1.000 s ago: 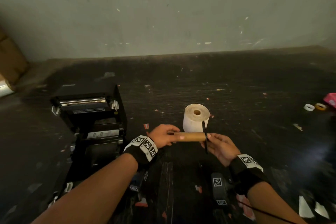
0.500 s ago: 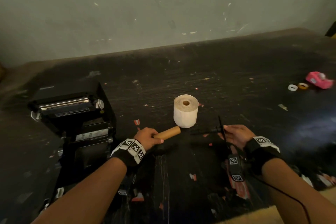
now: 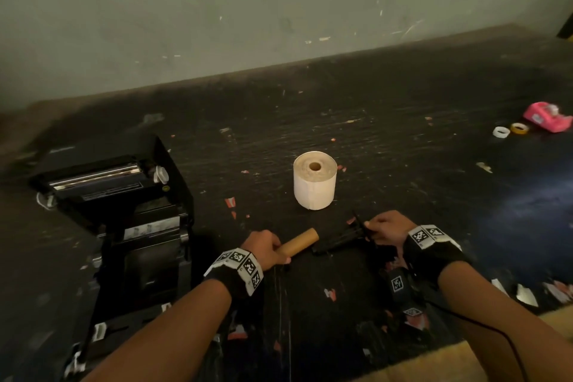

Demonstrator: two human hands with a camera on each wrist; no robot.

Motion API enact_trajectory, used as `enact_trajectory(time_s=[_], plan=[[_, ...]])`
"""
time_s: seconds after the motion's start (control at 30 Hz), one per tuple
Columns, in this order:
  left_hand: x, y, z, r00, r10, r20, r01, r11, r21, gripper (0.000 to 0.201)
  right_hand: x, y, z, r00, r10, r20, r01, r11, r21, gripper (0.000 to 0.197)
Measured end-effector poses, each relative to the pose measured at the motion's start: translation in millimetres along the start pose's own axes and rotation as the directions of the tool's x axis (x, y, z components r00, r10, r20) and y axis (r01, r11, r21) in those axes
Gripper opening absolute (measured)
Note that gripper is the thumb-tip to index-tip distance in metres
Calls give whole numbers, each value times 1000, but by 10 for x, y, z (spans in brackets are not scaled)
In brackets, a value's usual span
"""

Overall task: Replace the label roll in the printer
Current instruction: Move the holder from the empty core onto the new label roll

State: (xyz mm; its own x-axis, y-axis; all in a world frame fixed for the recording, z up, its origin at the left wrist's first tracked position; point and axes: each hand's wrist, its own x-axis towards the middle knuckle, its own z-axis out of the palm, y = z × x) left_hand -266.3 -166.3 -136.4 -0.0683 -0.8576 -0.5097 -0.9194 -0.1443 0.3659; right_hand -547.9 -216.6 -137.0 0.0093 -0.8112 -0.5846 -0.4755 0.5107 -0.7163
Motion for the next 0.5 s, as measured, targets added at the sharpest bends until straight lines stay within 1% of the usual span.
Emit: enact_trajectory(time_s=[0.07,0.13,0.17,0.23,0.27,0.33,0.37,0.43,0.47,0.5], plan=[[18,0,-31,1000,1,12,-1,1000,-19,47,18,-75,-40,1000,-15,26,20,976,-219,22],[45,22,-98,1000,5,-21,-7,998,-62,50,16,-213,-103,997,-28,66,56,885,-462,26],[69,41,-142,999,2,-49,-8,994,-107,50,11,-309,-132,997,-46,68,76,839,-538,29],[123,98,-254,996,-7,-92,-15,970,-243,51,-9,-551,-184,986,-160,38,150,779,-608,32],[152,134,-314,994,-14,-105,-20,948,-316,52,-26,-690,-195,973,-230,18,193,770,-608,33],[241,198,-424,994,-22,-110,-31,890,-456,55,-10,-965,-182,927,-375,0,299,741,-602,38],[274,242,-476,994,-28,-105,-30,856,-517,57,15,-1094,-152,897,-441,10,355,709,-609,40],[340,338,-553,995,-34,-98,-33,793,-609,63,70,-1307,-50,840,-539,69,445,610,-656,45],[374,378,-572,995,-37,-93,-32,767,-641,65,96,-1385,23,822,-559,107,468,558,-685,49],[400,418,-593,996,-36,-85,-29,747,-664,67,122,-1443,101,817,-558,145,479,517,-709,54]])
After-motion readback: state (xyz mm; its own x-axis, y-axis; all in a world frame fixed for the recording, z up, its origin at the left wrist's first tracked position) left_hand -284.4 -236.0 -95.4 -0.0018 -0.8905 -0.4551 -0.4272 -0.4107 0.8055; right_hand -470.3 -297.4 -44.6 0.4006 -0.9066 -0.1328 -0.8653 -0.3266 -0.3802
